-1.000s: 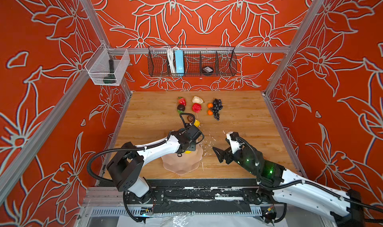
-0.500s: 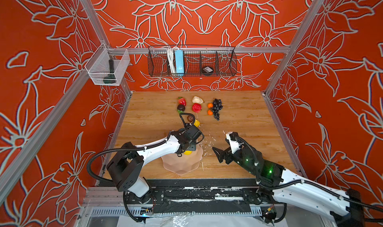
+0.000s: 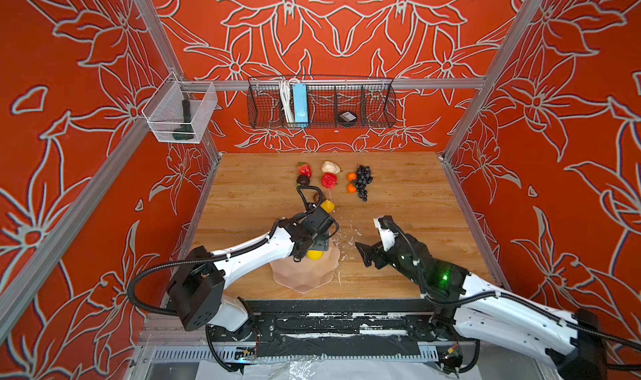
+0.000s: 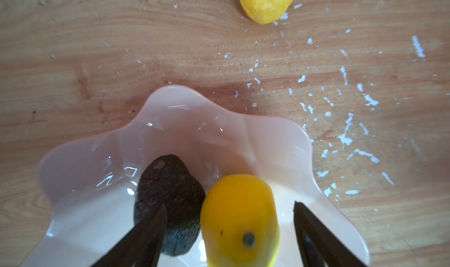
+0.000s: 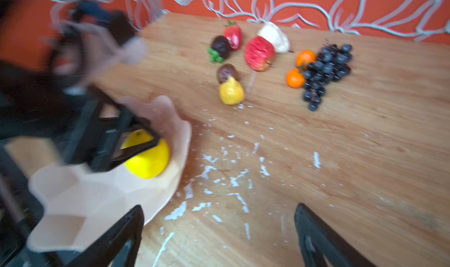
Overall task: Place and organize the fake fruits in the fruit bowl
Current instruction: 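Open the left gripper to release the lemon while the right reaches toward the fruit pile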
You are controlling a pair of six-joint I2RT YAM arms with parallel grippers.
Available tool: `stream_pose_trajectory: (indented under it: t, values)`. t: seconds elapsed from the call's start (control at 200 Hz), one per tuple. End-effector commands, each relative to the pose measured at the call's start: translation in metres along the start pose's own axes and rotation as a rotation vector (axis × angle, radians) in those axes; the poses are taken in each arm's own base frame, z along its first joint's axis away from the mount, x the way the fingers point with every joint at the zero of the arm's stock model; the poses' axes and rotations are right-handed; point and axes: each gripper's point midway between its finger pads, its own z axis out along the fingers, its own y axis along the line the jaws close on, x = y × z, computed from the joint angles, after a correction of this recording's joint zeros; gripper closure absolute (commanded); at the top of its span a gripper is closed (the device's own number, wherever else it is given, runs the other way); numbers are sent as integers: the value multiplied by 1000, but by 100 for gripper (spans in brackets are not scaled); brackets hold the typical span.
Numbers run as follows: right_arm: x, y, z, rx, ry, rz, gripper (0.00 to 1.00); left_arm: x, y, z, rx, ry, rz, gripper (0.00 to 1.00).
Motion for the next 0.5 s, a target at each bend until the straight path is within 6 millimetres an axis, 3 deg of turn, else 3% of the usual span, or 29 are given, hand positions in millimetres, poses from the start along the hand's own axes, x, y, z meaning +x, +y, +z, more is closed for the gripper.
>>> stream_pose_trajectory:
  t: [0.0, 0.13, 0.27, 0.495]
  values:
    - [-3, -19, 9, 43, 94, 72, 4, -13, 2, -29, 50, -79, -15, 16]
    - [-14, -30, 30, 36, 150, 125, 5, -21, 12, -54, 115, -173, -46, 15]
    - [-31, -30, 66, -12, 212, 164, 13, -20, 43, -72, 153, -303, -105, 14]
    - [-52, -41, 129, -66, 283, 208, 27, 1, 92, -86, 131, -455, -168, 12]
